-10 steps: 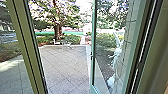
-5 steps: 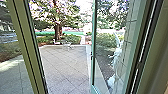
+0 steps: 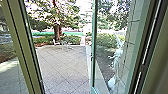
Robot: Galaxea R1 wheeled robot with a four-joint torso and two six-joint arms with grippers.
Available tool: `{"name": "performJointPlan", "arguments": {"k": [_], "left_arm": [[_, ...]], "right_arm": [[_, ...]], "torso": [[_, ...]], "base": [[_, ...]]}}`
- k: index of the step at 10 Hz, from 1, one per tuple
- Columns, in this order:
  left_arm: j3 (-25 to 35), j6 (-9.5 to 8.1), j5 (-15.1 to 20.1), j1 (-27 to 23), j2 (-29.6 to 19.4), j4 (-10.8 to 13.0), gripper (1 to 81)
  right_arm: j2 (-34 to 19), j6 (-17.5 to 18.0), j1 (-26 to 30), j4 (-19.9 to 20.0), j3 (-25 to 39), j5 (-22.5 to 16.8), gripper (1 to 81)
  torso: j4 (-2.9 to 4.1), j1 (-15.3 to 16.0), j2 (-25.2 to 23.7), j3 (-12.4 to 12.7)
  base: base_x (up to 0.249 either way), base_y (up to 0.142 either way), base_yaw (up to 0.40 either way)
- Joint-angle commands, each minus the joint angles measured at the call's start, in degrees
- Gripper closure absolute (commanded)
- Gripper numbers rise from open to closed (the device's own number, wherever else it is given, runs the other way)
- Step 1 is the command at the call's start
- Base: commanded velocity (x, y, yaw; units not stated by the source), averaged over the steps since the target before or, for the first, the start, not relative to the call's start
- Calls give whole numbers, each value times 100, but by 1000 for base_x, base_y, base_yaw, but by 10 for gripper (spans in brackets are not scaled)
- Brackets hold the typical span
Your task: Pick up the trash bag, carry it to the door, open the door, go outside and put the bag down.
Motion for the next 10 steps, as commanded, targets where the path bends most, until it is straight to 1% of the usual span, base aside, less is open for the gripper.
{"name": "performJointPlan", "arguments": {"k": [1, 10], "left_arm": [[4, 15, 321, -295, -2, -32, 811], [4, 15, 321, -295, -19, -32, 811]], "right_arm": [[12, -13, 257, -8, 5, -354, 10], [21, -13, 231, -8, 5, -354, 10]], "torso": [[0, 0, 0, 0], [0, 0, 0, 0]], "base": [[97, 0, 0], [102, 0, 0]]}}
